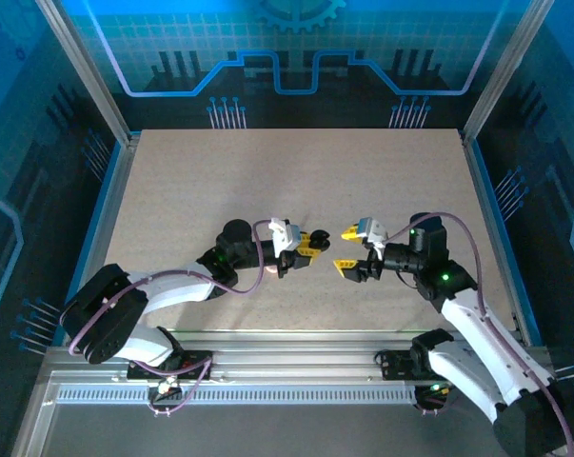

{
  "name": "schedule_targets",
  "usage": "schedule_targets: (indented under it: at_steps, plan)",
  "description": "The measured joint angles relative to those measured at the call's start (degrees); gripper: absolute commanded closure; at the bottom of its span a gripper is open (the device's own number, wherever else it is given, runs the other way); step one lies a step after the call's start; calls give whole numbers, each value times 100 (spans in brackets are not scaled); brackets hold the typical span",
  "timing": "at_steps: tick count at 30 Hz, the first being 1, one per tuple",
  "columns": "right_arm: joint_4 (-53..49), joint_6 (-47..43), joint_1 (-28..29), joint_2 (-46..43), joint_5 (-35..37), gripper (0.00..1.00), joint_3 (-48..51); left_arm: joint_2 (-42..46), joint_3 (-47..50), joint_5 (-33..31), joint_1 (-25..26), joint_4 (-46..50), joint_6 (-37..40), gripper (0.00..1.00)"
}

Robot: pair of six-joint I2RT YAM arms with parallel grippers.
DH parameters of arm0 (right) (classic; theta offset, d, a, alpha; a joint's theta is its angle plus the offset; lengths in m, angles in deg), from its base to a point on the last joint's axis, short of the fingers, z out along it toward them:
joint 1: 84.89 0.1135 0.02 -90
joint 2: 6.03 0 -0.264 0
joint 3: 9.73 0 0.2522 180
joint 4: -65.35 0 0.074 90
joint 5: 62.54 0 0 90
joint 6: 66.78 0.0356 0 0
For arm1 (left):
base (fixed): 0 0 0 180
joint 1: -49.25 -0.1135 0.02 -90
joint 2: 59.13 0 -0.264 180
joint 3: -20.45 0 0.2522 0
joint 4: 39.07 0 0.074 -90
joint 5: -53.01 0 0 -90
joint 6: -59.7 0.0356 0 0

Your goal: Insert the wireless bluetooth earbuds into the charging case

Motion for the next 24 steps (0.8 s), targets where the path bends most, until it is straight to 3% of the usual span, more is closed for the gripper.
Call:
schedule_targets:
  at_steps: [16, 24]
  plan:
    - [-68, -662, 472, 1062, 267, 34, -570, 31, 0, 195, 0, -7, 37, 85]
    - [-455, -1338, 538, 1248, 48, 51, -866, 63, 0, 247, 0, -7, 39, 86]
